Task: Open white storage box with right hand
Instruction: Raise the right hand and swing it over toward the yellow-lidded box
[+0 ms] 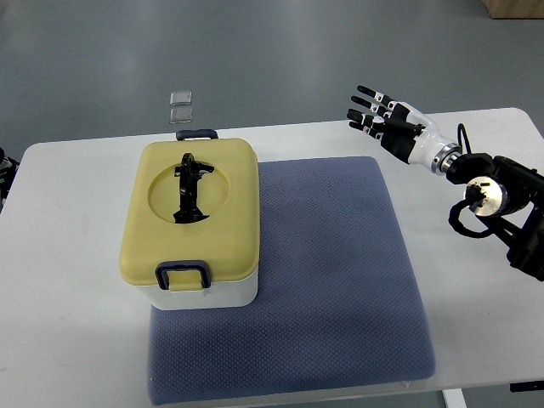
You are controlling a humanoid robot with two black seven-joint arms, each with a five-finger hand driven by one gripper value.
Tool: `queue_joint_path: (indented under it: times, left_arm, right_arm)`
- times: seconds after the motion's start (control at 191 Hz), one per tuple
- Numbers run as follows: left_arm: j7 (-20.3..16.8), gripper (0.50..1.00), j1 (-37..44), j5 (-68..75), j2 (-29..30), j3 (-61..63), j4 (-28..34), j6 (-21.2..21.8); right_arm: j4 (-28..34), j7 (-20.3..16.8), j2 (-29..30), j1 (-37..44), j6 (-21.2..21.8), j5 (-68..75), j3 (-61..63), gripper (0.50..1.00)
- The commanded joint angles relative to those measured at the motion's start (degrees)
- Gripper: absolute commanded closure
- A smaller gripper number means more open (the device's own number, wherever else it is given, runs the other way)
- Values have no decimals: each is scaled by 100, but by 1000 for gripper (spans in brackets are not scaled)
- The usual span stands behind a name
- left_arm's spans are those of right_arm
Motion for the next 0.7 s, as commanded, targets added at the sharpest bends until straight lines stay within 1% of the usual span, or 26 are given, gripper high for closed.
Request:
queue_joint_path:
  times: [0.0, 0.11, 0.178, 0.236, 0.33, 0.43, 0.493, 0.566, 0.603, 0.692]
  left_arm:
    - [1, 500, 0, -1, 0, 8, 0, 1]
    - [1, 500, 0, -1, 0, 8, 0, 1]
    - [1, 500, 0, -1, 0, -1, 0, 1]
    - [1, 500, 0, -1, 0, 8, 0, 1]
    - [1, 500, 0, -1, 0, -1, 0, 1]
    - [1, 500, 0, -1, 0, -1, 0, 1]
    - [1, 500, 0, -1, 0, -1, 0, 1]
    - [1, 500, 0, -1, 0, -1, 0, 1]
    - [1, 500, 0, -1, 0, 8, 0, 1]
    - [1, 500, 0, -1, 0, -1, 0, 1]
  right_arm:
    - [17, 10, -209, 240, -4, -311, -33, 564]
    - [131, 81, -438, 416, 31, -1173, -7, 566]
    - [272, 248, -482, 592, 40, -1920, -7, 566]
    - [377, 467, -482, 733, 40, -2754, -7, 566]
    - [588, 678, -429, 952, 40, -4054, -25, 566]
    - [817, 889, -420, 1198, 66, -5092, -77, 566]
    - [922, 1030, -411, 1366, 75, -5506, -95, 566]
    - [1081, 1302, -420, 1603, 84, -5945, -218, 568]
    - [1151, 1451, -411, 1813, 84, -6165, -402, 568]
    - [1265, 1654, -394, 2341, 75, -6455, -1026, 570]
